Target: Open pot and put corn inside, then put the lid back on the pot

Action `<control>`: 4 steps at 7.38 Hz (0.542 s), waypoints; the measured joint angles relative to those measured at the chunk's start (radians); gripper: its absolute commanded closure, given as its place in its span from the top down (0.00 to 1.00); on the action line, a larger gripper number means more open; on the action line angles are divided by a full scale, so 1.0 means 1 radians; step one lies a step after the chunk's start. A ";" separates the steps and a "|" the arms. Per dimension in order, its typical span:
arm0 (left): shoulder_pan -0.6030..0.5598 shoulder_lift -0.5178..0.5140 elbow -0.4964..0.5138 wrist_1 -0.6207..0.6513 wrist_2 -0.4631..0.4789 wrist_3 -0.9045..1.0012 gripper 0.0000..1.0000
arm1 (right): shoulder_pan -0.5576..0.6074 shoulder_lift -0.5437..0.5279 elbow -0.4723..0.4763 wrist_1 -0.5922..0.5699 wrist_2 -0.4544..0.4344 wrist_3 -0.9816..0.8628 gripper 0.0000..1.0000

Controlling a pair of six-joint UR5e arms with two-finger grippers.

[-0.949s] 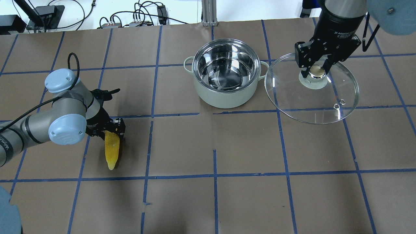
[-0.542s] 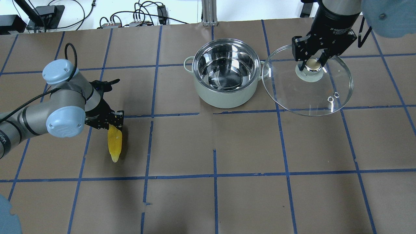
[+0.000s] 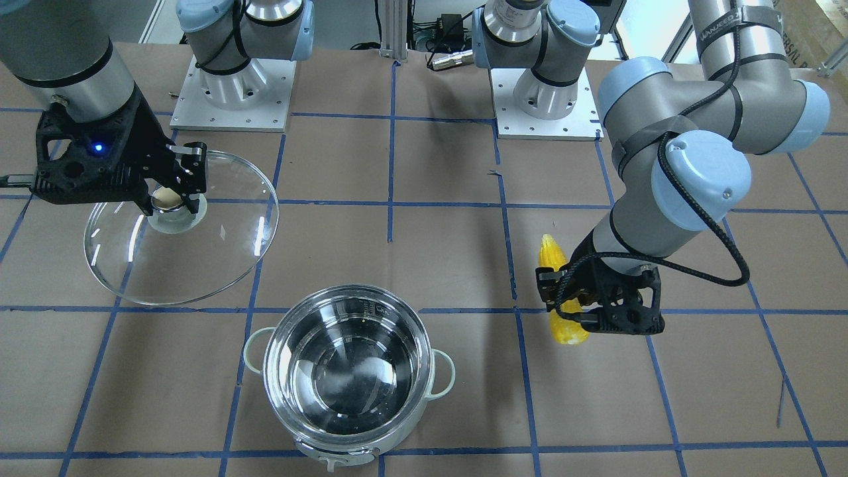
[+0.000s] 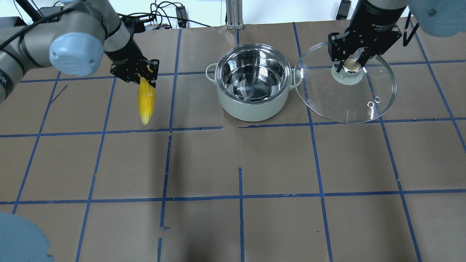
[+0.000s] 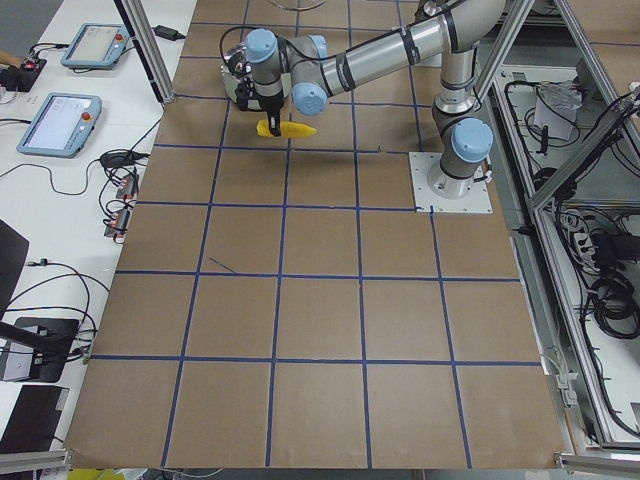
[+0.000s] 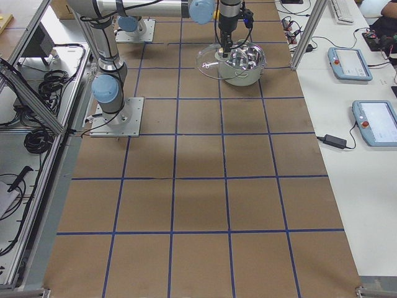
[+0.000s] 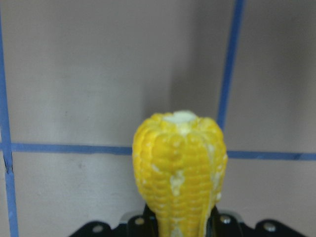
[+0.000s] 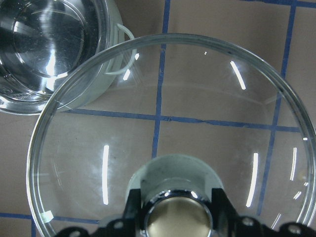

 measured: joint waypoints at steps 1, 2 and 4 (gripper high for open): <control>-0.075 -0.082 0.157 -0.045 0.003 -0.047 0.13 | 0.000 -0.002 -0.001 -0.001 0.001 0.000 0.28; -0.143 -0.183 0.313 -0.075 0.006 -0.101 0.13 | -0.002 -0.002 0.000 -0.001 -0.001 -0.003 0.28; -0.233 -0.358 0.571 -0.148 0.024 -0.189 0.13 | -0.009 -0.002 0.003 0.001 -0.010 -0.010 0.28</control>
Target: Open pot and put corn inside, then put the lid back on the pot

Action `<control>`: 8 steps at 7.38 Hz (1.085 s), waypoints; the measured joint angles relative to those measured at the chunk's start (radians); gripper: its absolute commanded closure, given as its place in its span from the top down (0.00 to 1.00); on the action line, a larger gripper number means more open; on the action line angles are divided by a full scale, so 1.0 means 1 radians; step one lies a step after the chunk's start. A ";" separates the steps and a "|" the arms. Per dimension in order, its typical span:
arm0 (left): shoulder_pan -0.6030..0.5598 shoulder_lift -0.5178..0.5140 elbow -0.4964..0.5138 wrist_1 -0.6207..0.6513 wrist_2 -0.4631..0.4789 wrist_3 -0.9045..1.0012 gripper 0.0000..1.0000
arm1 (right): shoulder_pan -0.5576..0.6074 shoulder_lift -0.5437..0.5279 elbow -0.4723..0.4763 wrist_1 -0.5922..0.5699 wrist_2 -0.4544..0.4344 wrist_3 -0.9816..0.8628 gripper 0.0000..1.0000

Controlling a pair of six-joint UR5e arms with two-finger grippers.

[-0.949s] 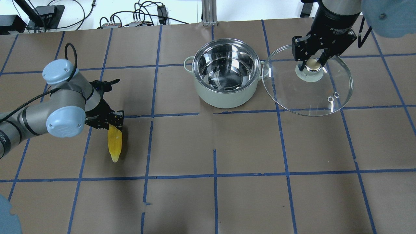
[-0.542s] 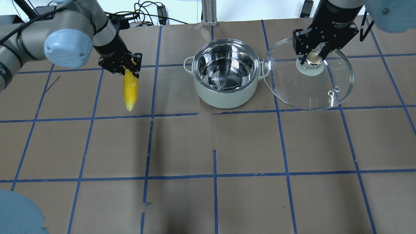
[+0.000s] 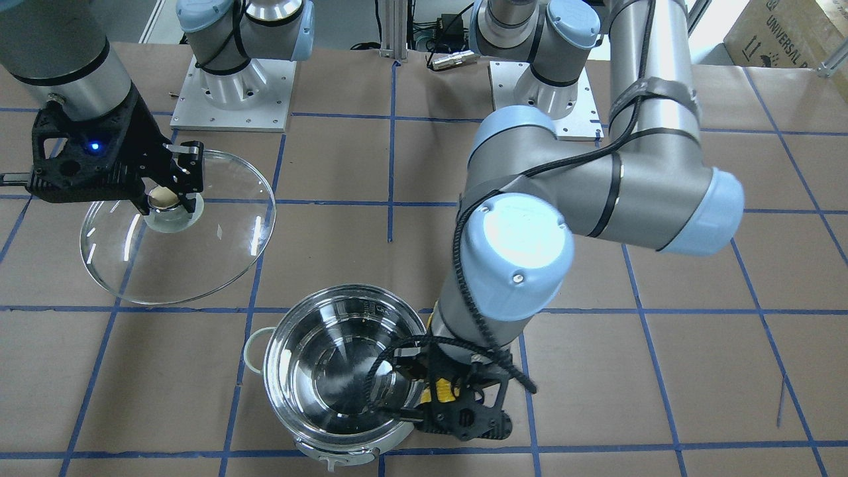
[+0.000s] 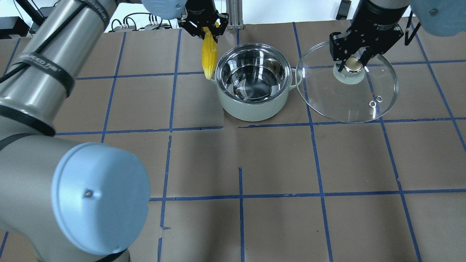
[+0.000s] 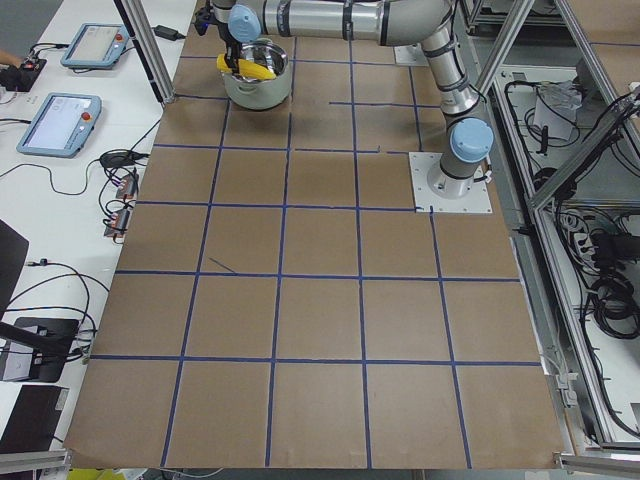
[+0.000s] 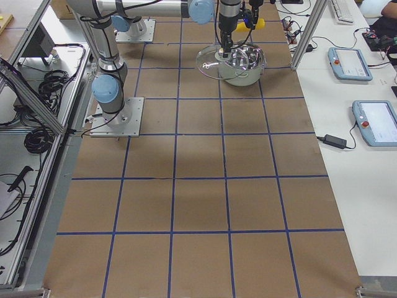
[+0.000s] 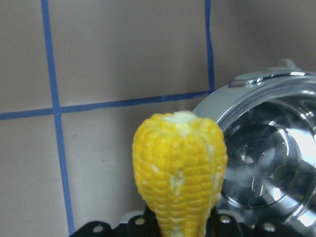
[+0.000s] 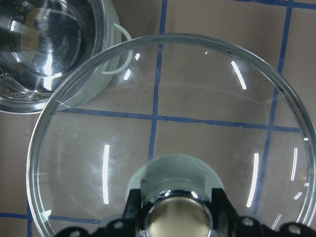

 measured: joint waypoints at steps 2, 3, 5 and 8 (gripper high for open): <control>-0.058 -0.075 0.097 -0.073 0.013 -0.030 0.13 | -0.033 -0.004 0.005 0.005 0.003 -0.002 0.29; -0.081 -0.092 0.107 -0.083 0.013 -0.045 0.13 | -0.044 -0.004 0.004 0.006 0.007 -0.003 0.29; -0.117 -0.112 0.105 -0.089 0.009 -0.069 0.13 | -0.053 -0.004 0.000 0.006 0.010 -0.005 0.30; -0.134 -0.119 0.065 -0.079 0.006 -0.071 0.89 | -0.055 0.003 -0.002 0.006 0.010 -0.006 0.30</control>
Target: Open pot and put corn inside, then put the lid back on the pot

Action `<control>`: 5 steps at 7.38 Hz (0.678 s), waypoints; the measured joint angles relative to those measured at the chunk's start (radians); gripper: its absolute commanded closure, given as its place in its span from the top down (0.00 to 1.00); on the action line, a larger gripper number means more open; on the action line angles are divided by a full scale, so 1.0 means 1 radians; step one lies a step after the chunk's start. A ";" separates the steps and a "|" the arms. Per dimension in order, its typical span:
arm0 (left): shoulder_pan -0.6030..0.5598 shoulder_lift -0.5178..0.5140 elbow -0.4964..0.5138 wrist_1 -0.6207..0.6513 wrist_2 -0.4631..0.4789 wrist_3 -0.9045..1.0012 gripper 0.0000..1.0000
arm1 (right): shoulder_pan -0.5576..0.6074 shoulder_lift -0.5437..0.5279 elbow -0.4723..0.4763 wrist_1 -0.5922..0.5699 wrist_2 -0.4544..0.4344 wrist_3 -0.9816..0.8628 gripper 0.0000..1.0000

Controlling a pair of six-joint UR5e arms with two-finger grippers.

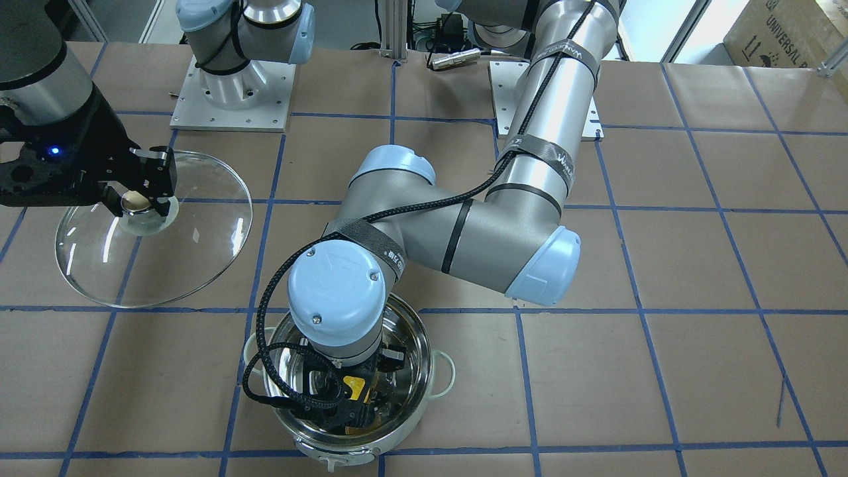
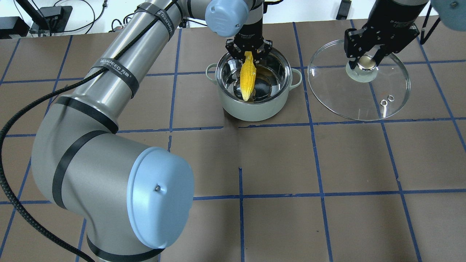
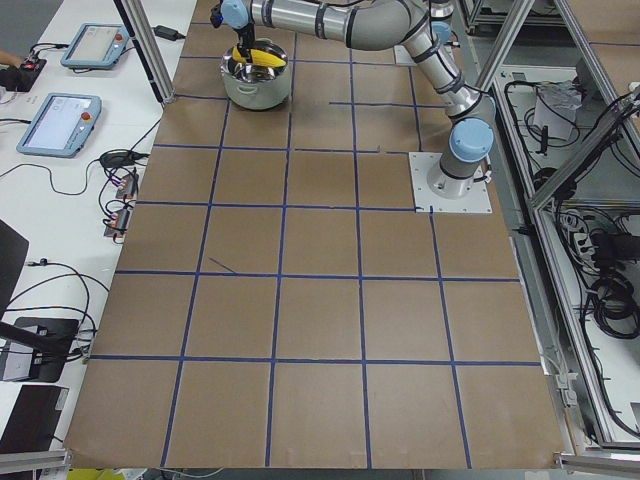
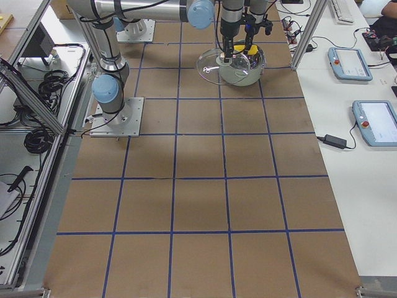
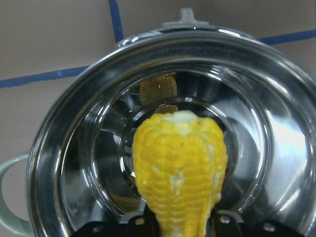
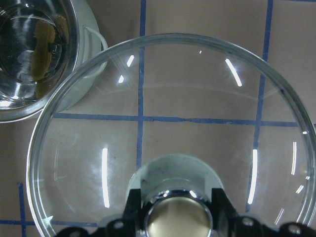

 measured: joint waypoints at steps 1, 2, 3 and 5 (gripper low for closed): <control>0.000 -0.001 -0.007 0.002 0.006 0.004 1.00 | 0.001 0.002 0.001 -0.001 0.000 0.001 0.30; 0.003 -0.002 -0.008 0.006 0.012 0.003 1.00 | 0.002 0.003 0.002 -0.002 0.000 0.002 0.30; 0.007 -0.003 -0.008 0.012 0.016 0.000 1.00 | 0.003 0.004 0.003 -0.003 0.000 0.003 0.30; 0.020 -0.002 -0.007 0.015 0.019 -0.002 1.00 | 0.003 0.004 0.004 -0.003 0.000 0.003 0.30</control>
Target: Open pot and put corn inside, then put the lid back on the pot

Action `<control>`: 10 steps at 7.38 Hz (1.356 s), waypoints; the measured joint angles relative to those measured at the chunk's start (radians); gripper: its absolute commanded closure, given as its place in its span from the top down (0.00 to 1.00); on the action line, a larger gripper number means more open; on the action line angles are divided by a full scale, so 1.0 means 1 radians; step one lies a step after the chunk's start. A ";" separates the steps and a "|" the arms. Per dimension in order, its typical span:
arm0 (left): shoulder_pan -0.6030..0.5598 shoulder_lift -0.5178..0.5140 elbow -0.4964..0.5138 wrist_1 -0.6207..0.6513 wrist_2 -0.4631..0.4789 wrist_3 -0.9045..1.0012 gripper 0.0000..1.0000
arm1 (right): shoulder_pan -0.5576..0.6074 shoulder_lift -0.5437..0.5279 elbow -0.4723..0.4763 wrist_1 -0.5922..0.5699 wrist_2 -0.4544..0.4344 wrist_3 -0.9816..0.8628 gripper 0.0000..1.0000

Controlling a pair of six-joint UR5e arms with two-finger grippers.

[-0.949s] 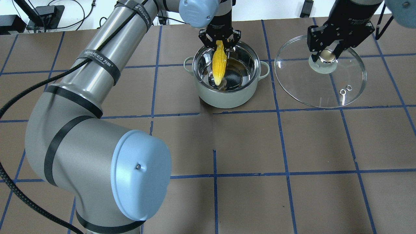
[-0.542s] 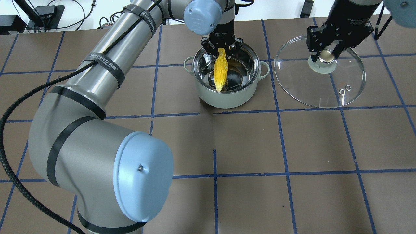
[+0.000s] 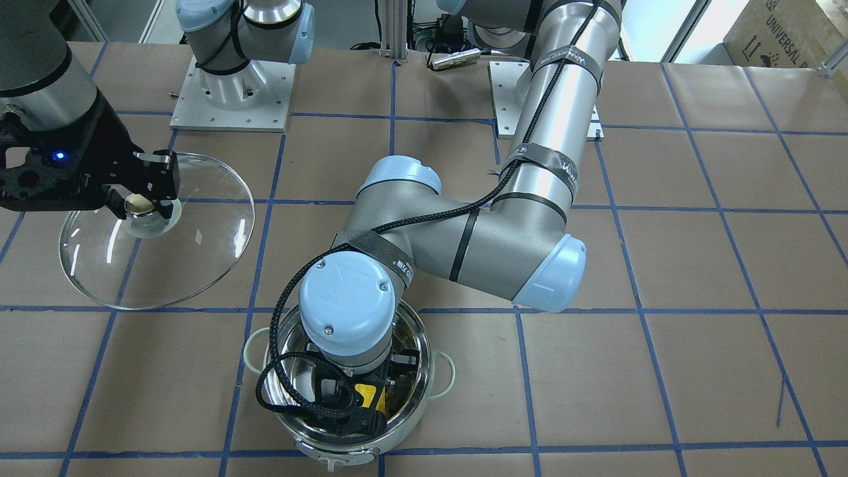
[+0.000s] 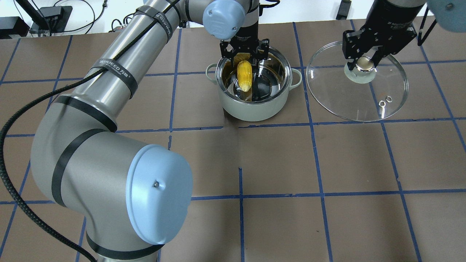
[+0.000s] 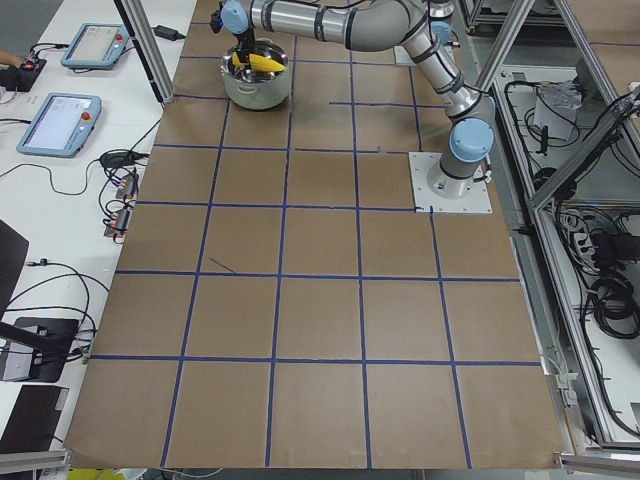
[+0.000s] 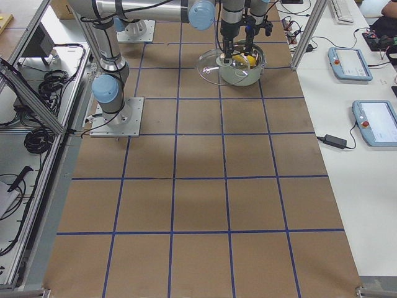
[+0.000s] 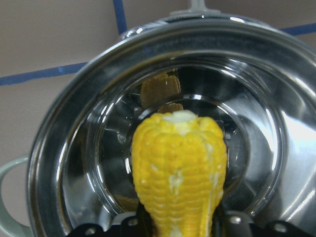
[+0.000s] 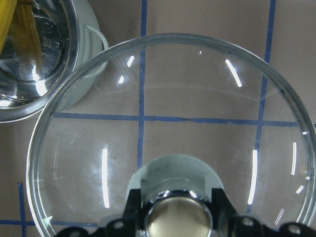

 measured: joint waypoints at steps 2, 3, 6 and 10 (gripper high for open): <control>0.033 0.020 0.000 -0.006 0.002 0.010 1.00 | 0.005 -0.003 -0.007 0.002 0.001 0.005 0.30; 0.059 0.045 -0.008 -0.020 0.002 0.015 1.00 | 0.024 0.002 -0.021 0.004 0.002 0.012 0.30; 0.175 0.227 -0.119 -0.109 0.003 0.117 1.00 | 0.152 0.123 -0.157 0.040 -0.003 0.070 0.31; 0.357 0.661 -0.528 -0.127 0.039 0.203 1.00 | 0.277 0.382 -0.417 0.087 0.000 0.108 0.31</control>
